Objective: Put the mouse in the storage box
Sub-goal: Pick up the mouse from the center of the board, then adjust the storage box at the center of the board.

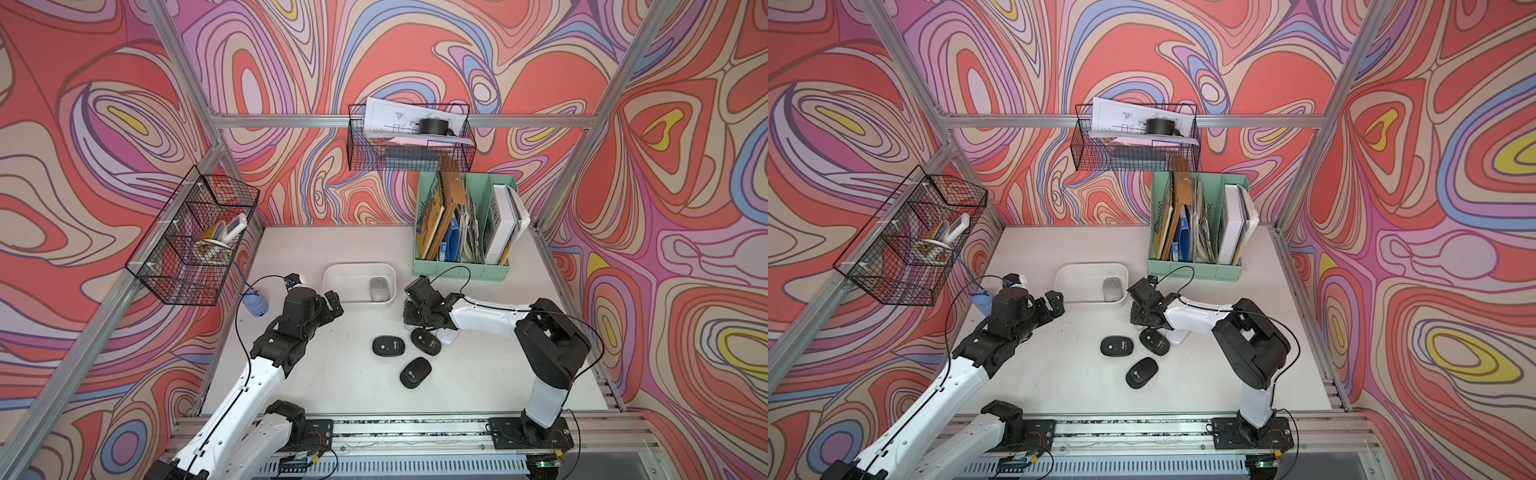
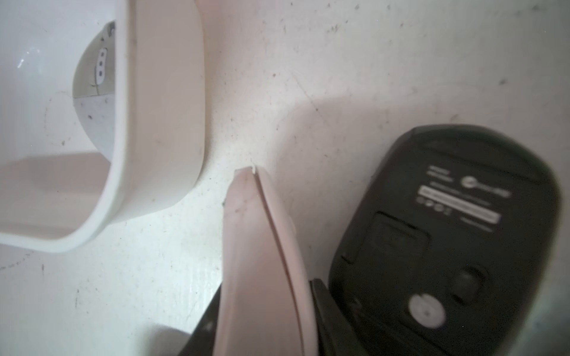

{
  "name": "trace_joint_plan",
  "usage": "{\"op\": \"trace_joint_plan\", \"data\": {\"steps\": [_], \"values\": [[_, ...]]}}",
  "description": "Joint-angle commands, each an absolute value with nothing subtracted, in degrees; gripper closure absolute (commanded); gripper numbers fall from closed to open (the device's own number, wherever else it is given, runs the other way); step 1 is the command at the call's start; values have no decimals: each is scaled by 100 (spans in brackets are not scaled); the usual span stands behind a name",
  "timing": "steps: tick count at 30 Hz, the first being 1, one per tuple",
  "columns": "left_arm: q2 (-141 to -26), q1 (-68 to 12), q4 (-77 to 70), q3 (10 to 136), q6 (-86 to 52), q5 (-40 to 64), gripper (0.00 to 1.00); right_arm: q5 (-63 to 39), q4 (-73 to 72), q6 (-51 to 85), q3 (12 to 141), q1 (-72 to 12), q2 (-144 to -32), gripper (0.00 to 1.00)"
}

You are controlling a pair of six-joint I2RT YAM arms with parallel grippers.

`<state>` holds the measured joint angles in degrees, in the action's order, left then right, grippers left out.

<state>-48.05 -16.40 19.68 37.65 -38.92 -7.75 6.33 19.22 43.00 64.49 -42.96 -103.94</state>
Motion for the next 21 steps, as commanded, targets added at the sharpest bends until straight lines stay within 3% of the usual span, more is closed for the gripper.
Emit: {"op": "trace_joint_plan", "data": {"steps": [1, 7, 21], "values": [[-4575, -1597, 2384, 3758, -3843, -1034, 1, 1137, 2426, 3872, 6896, -4320, -9976, 73], [-4017, -1593, 2571, 3690, -3839, -1285, 1, 961, 2819, 3345, 7783, -4352, -10106, 73], [-4145, -1586, 2622, 3740, -3750, -1098, 1, 642, 3516, 3137, 10270, -4631, -12197, 72]]}}
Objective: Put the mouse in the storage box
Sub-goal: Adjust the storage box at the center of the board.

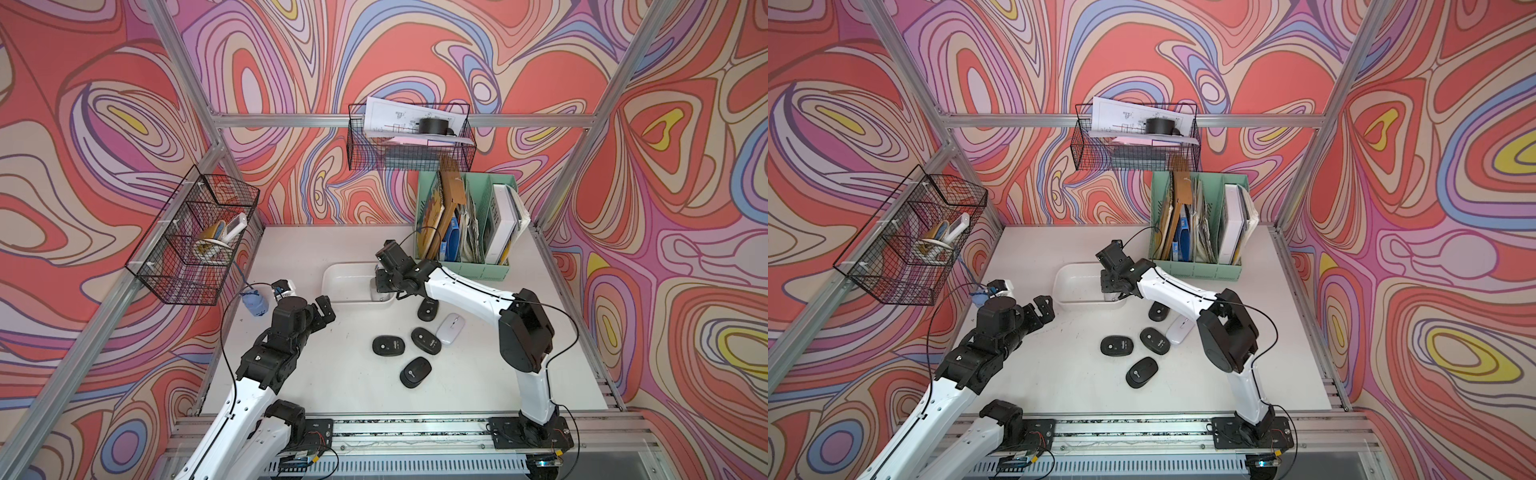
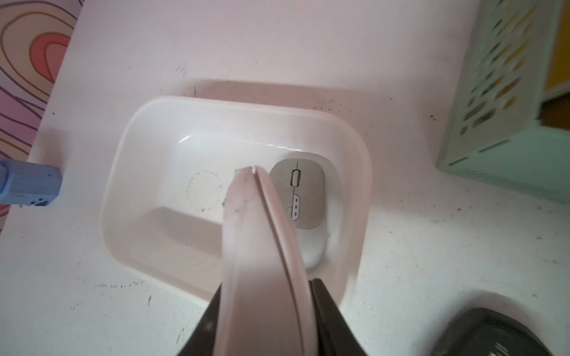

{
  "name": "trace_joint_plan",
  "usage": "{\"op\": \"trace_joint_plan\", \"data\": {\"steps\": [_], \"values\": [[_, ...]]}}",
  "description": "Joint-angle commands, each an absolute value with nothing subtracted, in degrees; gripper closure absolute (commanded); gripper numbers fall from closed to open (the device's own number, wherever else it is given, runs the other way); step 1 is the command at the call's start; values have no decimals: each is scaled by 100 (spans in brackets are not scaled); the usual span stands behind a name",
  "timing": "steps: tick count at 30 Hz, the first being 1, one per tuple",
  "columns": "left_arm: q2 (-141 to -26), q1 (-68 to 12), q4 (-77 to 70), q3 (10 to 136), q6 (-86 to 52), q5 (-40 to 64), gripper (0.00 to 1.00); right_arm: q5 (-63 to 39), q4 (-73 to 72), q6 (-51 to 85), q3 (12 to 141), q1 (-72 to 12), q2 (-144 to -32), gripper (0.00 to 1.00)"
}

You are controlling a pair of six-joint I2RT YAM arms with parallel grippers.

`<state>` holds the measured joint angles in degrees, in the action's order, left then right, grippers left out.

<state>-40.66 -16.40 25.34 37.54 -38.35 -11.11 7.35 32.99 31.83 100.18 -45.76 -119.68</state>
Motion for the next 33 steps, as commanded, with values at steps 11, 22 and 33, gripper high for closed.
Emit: {"op": "trace_joint_plan", "data": {"steps": [11, 22, 33], "values": [[-4122, -1591, 2645, 3686, -3705, -1141, 1, 1449, 4073, 3553, 10929, -4595, -12925, 70], [-4277, -1591, 2506, 3649, -3764, -1078, 1, 2157, 4286, 3718, 10256, -4518, -12572, 69], [-4269, -1590, 2431, 3533, -3823, -1072, 1, 2695, 4417, 3735, 9570, -4372, -12012, 67]]}}
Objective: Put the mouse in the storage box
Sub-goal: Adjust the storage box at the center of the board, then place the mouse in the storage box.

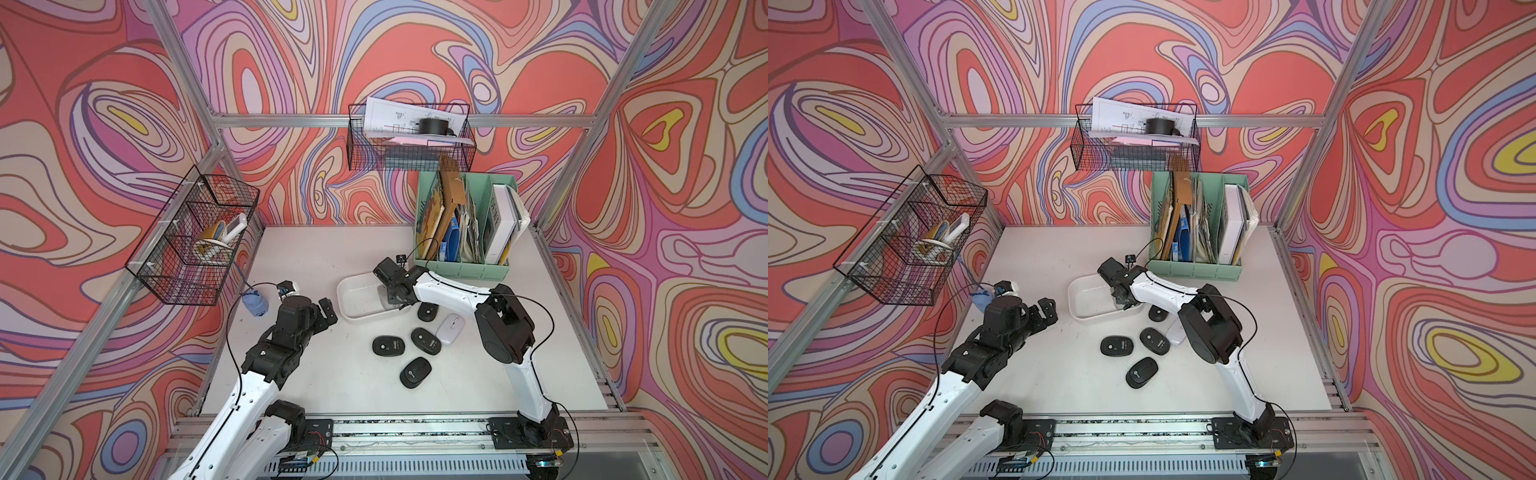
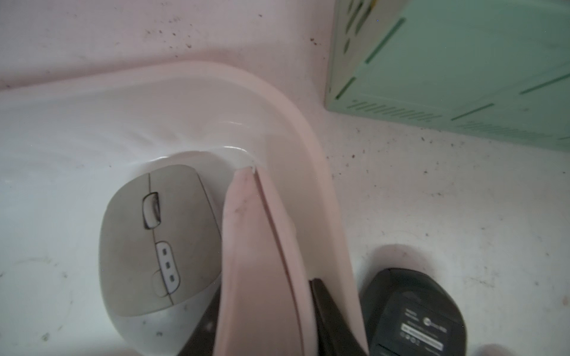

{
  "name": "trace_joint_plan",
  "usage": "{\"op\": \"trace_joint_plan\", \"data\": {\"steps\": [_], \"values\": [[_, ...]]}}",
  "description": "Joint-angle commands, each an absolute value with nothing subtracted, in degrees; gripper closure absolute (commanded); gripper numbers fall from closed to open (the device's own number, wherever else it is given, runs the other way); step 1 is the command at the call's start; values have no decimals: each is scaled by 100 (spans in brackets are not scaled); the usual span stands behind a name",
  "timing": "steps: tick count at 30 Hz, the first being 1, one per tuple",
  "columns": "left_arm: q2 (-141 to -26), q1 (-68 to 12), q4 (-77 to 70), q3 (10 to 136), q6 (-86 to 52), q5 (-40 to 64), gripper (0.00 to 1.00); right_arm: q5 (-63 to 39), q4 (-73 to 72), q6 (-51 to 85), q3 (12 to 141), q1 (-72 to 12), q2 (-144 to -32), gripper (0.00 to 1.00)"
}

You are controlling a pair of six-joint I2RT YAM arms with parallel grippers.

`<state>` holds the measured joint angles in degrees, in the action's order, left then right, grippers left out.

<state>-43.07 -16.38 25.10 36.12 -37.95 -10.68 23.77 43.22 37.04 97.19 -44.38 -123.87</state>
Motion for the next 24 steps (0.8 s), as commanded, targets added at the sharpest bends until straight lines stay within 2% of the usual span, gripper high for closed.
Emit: {"op": "trace_joint_plan", "data": {"steps": [1, 8, 15, 24], "values": [[-4287, -1591, 2421, 3531, -3828, -1066, 1, 2715, 4410, 3714, 9525, -4376, -11950, 68], [-4333, -1591, 2364, 3467, -3870, -1021, 1, 2591, 4283, 3194, 9737, -4445, -11829, 69], [-4224, -1586, 2432, 3447, -3852, -1119, 1, 2581, 4222, 2498, 10337, -4935, -12167, 70], [-3752, -1590, 2635, 3374, -3956, -1436, 1, 2514, 4614, 2280, 11417, -5321, -13106, 68]]}}
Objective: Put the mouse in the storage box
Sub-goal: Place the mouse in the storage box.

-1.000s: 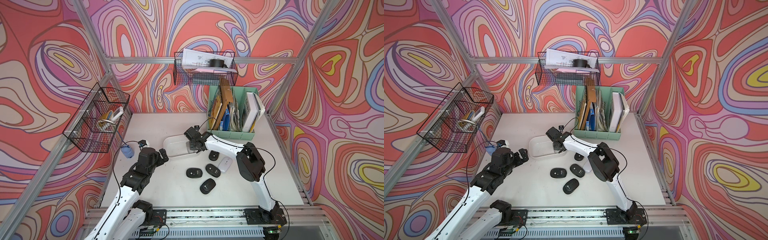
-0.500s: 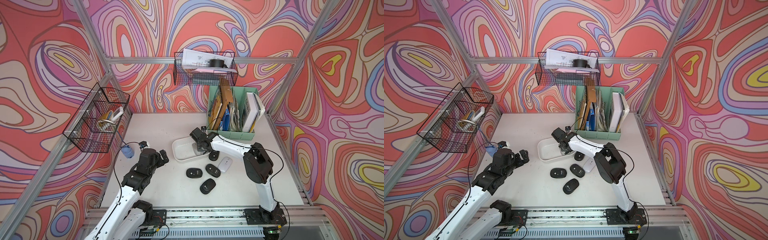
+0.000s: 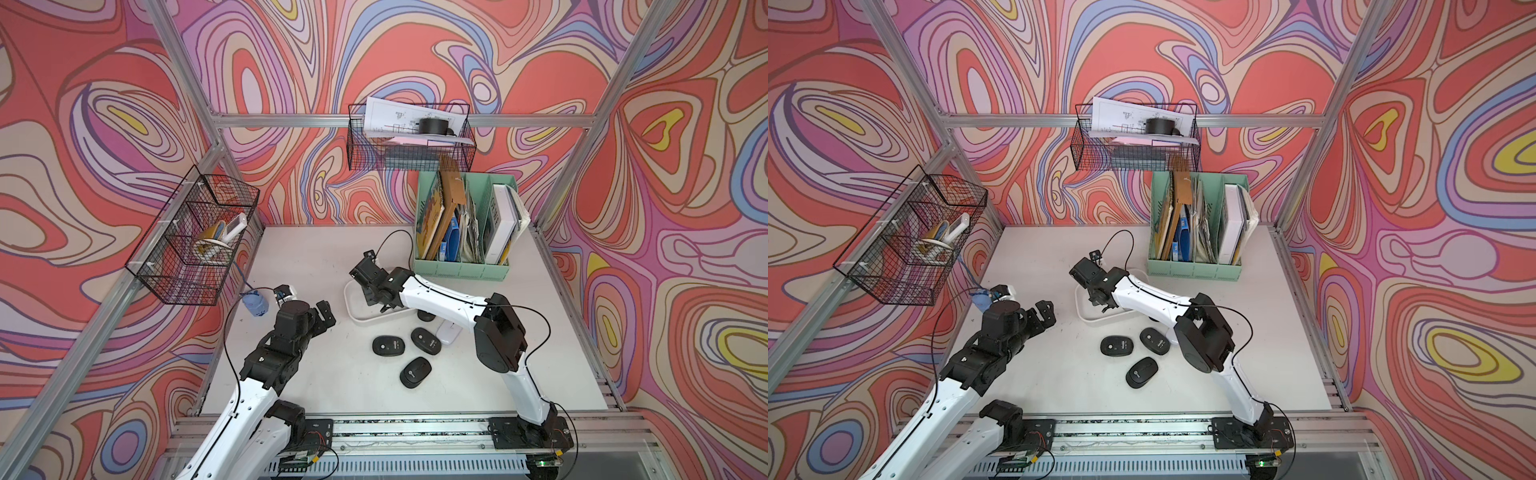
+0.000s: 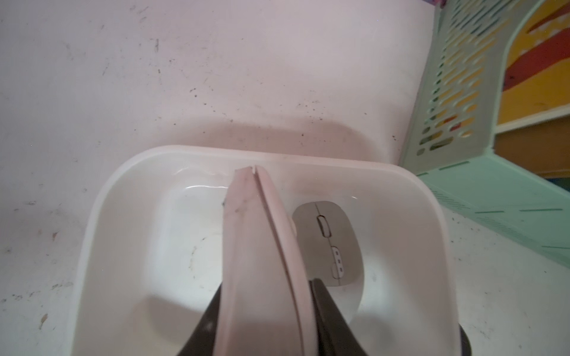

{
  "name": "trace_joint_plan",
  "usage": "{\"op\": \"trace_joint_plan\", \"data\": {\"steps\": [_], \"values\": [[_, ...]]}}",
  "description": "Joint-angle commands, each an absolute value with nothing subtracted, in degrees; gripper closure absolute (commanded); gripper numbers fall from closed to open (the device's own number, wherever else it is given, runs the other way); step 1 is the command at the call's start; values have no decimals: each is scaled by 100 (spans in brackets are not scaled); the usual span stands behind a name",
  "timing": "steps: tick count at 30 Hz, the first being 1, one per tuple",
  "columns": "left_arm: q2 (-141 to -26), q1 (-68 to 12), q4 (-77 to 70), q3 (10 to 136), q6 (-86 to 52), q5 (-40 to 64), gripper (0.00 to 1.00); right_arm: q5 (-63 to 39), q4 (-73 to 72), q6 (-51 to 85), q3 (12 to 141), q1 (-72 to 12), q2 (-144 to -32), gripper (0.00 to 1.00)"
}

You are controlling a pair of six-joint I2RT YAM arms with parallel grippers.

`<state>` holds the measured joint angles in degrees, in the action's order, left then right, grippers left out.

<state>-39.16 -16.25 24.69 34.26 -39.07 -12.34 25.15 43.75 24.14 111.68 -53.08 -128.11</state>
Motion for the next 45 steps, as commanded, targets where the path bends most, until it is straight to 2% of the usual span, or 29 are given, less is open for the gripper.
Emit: {"op": "trace_joint_plan", "data": {"steps": [1, 7, 15, 27, 30, 32, 34, 41, 44, 45], "values": [[-3700, -1589, 2677, 3364, -3958, -1476, 1, 2535, 4676, 2291, 11505, -5330, -13201, 67], [-3574, -1586, 2716, 3295, -3973, -1564, 1, 2774, 4936, 2203, 11662, -5326, -13520, 66], [-3683, -1591, 2633, 3325, -3991, -1462, 1, 3704, 5363, 2092, 11719, -5323, -13680, 66], [-3599, -1590, 2657, 3234, -4065, -1541, 1, 3963, 5796, 1975, 12349, -5346, -14239, 63], [-3596, -1586, 2654, 3234, -4064, -1565, 1, 3953, 5861, 1966, 12474, -5366, -14316, 58], [-3602, -1589, 2641, 3222, -4063, -1573, 1, 3830, 5876, 2043, 12514, -5387, -14298, 46], [-3614, -1585, 2612, 3204, -4053, -1597, 1, 3514, 5787, 2120, 12469, -5383, -14206, 41], [-3662, -1589, 2640, 3172, -4122, -1661, 1, 2664, 5498, 2407, 12384, -5387, -13890, 38], [-3699, -1591, 2688, 3216, -4214, -1636, 1, 2577, 5450, 2461, 12327, -5385, -13706, 34], [-3723, -1586, 2685, 3233, -4251, -1578, 1, 2582, 5421, 2478, 12278, -5383, -13608, 30]]}}
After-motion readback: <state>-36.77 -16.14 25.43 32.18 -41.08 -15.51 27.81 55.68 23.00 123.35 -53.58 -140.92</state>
